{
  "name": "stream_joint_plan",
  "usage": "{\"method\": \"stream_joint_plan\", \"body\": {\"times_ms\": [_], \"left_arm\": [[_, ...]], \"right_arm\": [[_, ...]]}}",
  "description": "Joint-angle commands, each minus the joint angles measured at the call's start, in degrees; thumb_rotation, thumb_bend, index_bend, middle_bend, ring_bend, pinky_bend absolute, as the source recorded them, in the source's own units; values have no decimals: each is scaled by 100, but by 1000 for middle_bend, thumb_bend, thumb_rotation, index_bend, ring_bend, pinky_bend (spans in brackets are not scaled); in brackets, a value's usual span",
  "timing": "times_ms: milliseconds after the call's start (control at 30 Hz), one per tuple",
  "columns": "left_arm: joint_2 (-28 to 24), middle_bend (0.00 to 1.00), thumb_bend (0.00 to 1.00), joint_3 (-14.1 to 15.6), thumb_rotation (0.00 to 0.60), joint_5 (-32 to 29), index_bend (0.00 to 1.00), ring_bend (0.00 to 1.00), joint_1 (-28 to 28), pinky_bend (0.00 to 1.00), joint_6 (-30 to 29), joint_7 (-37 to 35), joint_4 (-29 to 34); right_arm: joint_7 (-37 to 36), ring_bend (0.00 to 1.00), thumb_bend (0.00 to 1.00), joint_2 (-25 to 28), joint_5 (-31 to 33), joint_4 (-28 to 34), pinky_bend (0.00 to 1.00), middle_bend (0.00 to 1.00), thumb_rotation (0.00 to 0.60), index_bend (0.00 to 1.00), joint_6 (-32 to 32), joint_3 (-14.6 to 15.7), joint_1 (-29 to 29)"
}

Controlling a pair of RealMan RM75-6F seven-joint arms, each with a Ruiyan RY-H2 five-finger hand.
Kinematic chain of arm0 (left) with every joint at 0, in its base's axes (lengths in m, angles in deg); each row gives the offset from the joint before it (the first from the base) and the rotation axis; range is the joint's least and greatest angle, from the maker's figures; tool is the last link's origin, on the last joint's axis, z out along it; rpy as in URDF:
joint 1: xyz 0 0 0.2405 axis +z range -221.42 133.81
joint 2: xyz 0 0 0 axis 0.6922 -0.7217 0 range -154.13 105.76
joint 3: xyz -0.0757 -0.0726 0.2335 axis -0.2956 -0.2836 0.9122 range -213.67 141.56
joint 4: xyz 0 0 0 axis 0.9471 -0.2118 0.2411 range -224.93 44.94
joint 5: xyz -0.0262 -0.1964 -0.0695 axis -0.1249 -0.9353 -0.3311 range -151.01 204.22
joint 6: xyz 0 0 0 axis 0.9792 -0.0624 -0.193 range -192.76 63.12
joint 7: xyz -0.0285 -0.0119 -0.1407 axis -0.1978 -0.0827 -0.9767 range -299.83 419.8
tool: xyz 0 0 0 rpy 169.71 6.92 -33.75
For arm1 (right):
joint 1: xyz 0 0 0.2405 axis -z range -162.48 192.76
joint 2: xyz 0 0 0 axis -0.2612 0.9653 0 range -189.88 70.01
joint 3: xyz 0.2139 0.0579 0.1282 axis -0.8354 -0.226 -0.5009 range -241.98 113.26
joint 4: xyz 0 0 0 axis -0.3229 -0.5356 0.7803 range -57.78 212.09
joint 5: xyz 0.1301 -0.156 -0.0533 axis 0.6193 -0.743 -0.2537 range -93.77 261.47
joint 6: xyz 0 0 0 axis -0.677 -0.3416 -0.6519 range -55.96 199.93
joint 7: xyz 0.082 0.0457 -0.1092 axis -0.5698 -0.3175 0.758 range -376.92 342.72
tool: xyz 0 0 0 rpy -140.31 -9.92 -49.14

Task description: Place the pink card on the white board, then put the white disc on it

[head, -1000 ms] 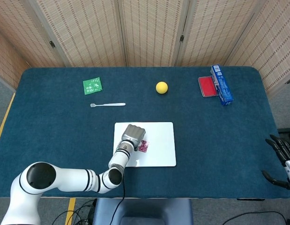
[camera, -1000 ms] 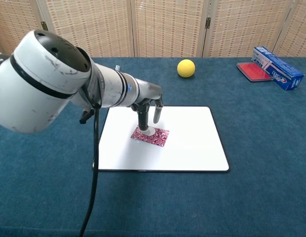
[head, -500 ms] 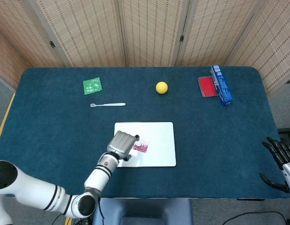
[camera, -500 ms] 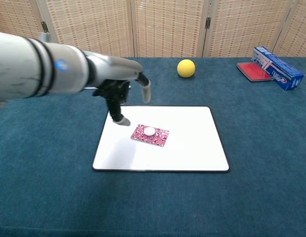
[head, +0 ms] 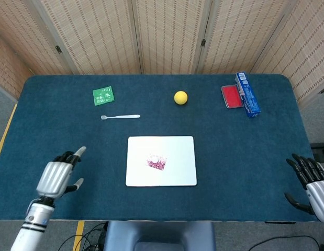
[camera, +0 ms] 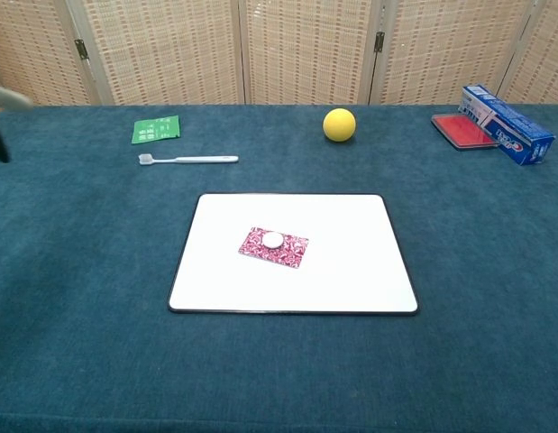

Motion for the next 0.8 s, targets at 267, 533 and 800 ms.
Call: {"method": "stream_joint_plan", "body": {"times_ms": [267, 533, 800], "left_arm": [[230, 269, 308, 333, 600, 1353, 92, 142, 1893, 300, -1032, -1590, -2197], [31, 234, 307, 51, 600, 1719, 95, 125, 2234, 290, -1007, -1843, -2306], [-175, 234, 308, -214, 600, 1711, 96, 125, 2402, 290, -637, -2030, -2198]], "right_arm": [[731, 0, 195, -200, 331, 252, 0, 0, 600, 0, -135, -149, 32], [1067, 0, 195, -275, 379, 354, 0, 0, 600, 0, -170, -177, 42], [1251, 0, 195, -342, 138, 342, 0, 0, 600, 0, -53, -88, 103]]}}
